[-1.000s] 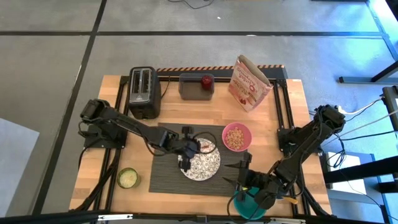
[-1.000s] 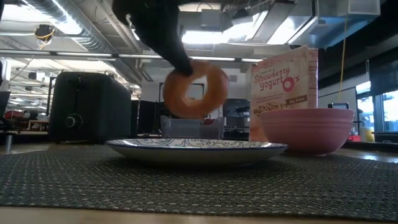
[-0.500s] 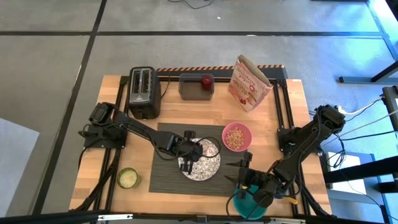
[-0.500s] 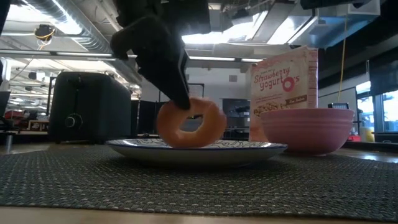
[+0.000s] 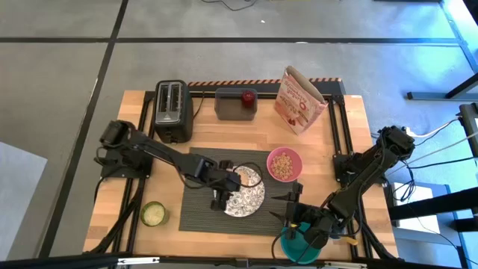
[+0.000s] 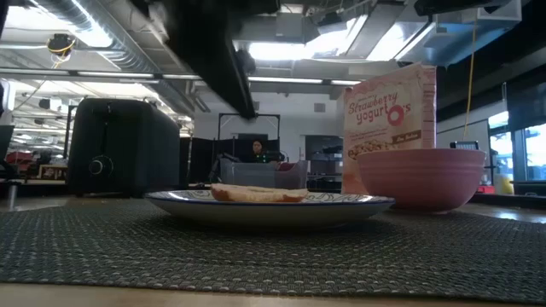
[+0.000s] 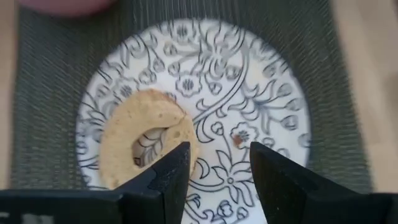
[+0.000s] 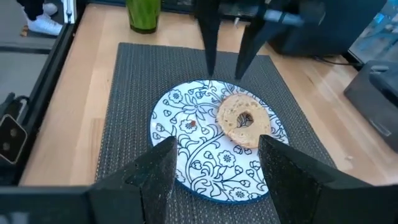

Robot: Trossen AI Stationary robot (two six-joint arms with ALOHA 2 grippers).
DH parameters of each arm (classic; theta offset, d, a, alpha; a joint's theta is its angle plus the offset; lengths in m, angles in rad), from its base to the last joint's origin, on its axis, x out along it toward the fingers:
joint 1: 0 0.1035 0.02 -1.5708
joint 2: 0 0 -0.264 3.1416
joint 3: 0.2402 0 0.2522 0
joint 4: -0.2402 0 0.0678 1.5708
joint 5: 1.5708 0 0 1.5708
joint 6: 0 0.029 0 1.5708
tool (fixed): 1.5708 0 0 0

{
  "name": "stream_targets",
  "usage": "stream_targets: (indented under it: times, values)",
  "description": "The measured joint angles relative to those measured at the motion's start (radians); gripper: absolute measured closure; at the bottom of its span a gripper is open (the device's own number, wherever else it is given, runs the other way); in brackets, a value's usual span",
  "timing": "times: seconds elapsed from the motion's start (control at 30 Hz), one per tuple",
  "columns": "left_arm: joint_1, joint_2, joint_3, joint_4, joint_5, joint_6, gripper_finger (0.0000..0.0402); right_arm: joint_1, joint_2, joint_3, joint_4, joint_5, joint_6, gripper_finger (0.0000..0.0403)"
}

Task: Arrange a breakfast setting
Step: Put the apple on the placemat

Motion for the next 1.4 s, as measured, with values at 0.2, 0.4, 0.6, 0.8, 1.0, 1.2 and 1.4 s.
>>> stream_targets:
  times: [0.2, 0.4, 0.6, 0.8, 1.0, 1.2, 1.4]
  values:
    - [-0.043, -0.197, -0.163, 0.115, -0.142, -0.002, 0.0242, -0.019, 0.0, 0.0, 0.048, 0.058, -0.02, 0.0185]
    - [-0.055, -0.457, -0.5, 0.404, -0.205, -0.033, 0.0242, -0.152, 0.0, 0.001, 0.066, 0.019, -0.034, 0.0185]
    - [-0.055, -0.67, -0.705, 0.562, -0.178, 0.032, 0.0242, -0.354, 0.0, 0.001, 0.19, -0.131, -0.204, 0.0185]
    - [-0.056, -0.807, -0.781, 0.563, -0.176, 0.126, 0.0242, -0.535, 0.0, 0.069, 0.235, -0.271, -0.401, 0.0185]
    - [-0.056, -0.885, -0.799, 0.53, -0.176, 0.148, 0.0242, -0.681, 0.0, 0.166, 0.199, -0.465, -0.5, 0.0185]
    - [-0.056, -0.914, -0.799, 0.498, -0.176, 0.195, 0.0242, -0.799, 0.0, 0.237, 0.14, -0.522, -0.516, 0.0182]
    - [-0.055, -0.917, -0.799, 0.495, -0.182, 0.213, 0.0242, -0.89, 0.0, 0.327, 0.045, -0.542, -0.51, 0.012]
